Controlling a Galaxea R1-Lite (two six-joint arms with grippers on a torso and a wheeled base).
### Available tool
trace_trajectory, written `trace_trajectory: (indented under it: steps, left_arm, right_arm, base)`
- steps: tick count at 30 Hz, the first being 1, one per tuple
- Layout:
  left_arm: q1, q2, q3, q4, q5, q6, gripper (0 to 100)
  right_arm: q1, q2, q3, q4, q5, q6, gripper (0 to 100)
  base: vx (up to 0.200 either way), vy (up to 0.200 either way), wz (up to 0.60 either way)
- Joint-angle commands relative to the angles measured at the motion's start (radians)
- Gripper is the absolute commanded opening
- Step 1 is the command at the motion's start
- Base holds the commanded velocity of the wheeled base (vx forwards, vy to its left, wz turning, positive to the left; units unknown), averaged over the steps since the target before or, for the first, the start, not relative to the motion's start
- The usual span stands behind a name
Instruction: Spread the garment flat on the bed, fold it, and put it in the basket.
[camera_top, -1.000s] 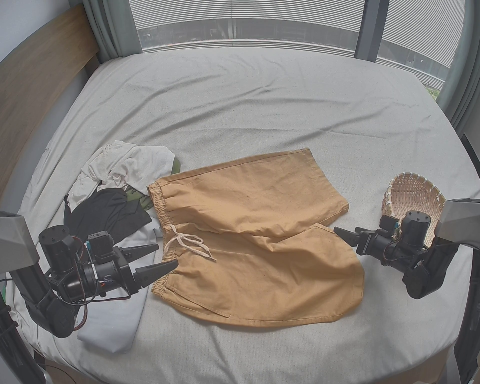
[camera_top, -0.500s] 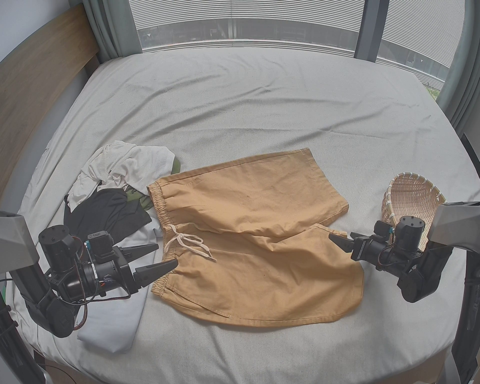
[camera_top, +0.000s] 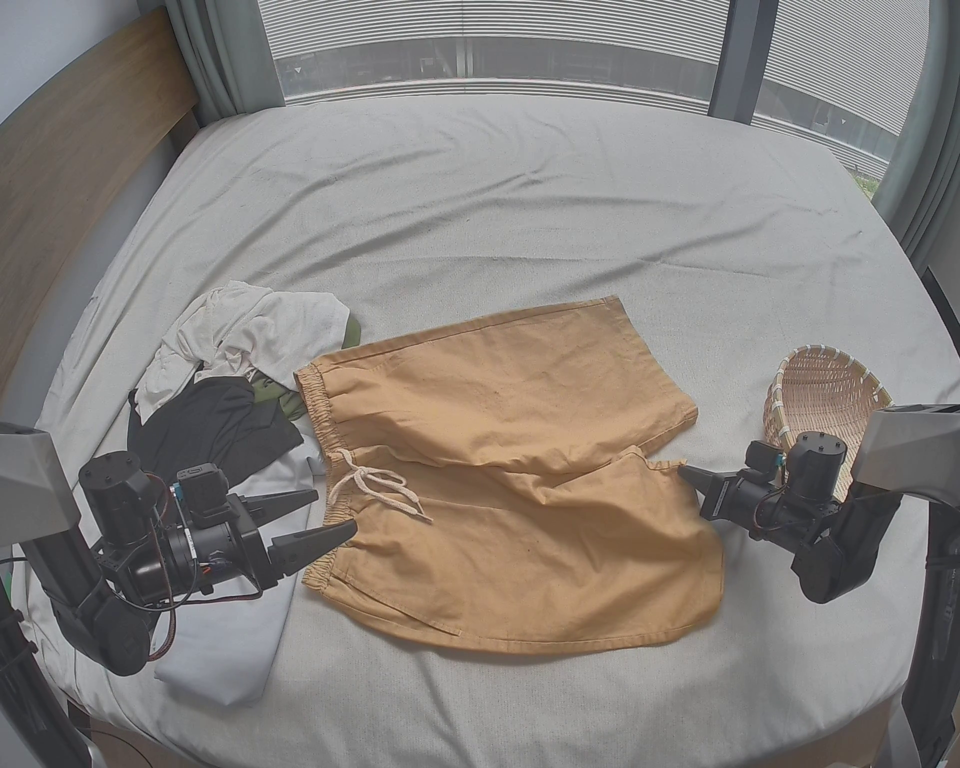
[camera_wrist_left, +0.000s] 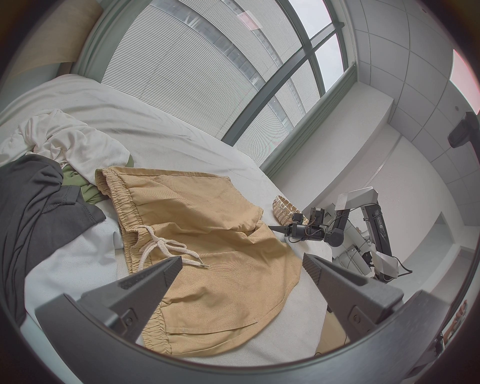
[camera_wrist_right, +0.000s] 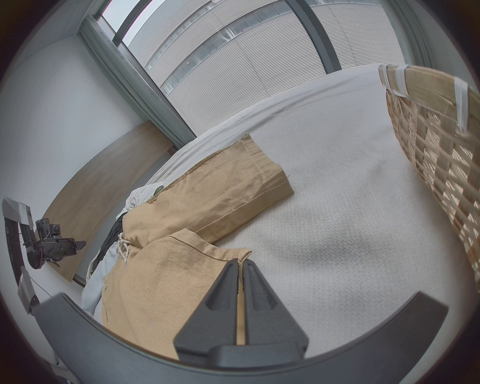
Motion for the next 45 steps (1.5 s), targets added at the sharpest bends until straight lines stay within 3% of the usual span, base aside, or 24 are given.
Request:
trace_trajectory:
  steps: [1, 5, 30, 31, 35, 45]
  left_arm:
    - [0.002, 0.01, -0.004, -0.002, 0.0, 0.009, 100]
    - [0.007, 0.03, -0.007, -0.004, 0.002, 0.054, 100]
    - [0.005, 0.035, -0.004, -0.004, 0.002, 0.054, 100]
    - [0.005, 0.035, -0.004, -0.002, 0.002, 0.055, 100]
    - [0.007, 0.033, 0.004, -0.002, 0.003, 0.055, 100]
    - [0.048, 0.021, 0.122, -0.002, 0.009, 0.057, 100]
  right_arm:
    - [-0.006, -0.007, -0.002, -0.001, -0.001, 0.0, 0]
    - [-0.023, -0.012, -0.02, -0.001, -0.002, 0.0, 0]
    - [-0.047, -0.001, -0.069, -0.004, -0.036, 0.0, 0]
    - [-0.044, -0.001, -0.069, -0.004, -0.038, 0.001, 100]
    - [-0.026, -0.012, -0.059, -0.05, -0.068, 0.001, 100]
    - [0.04, -0.24, 0.072, -0.091, -0.067, 0.003, 100]
  base:
    - [0.0, 0.0, 0.0]
    - [0.0, 0.0, 0.0]
    - [0.0, 0.0, 0.0]
    - [0.0, 0.0, 0.0]
    - [0.0, 0.0, 0.0]
    - [0.0, 0.0, 0.0]
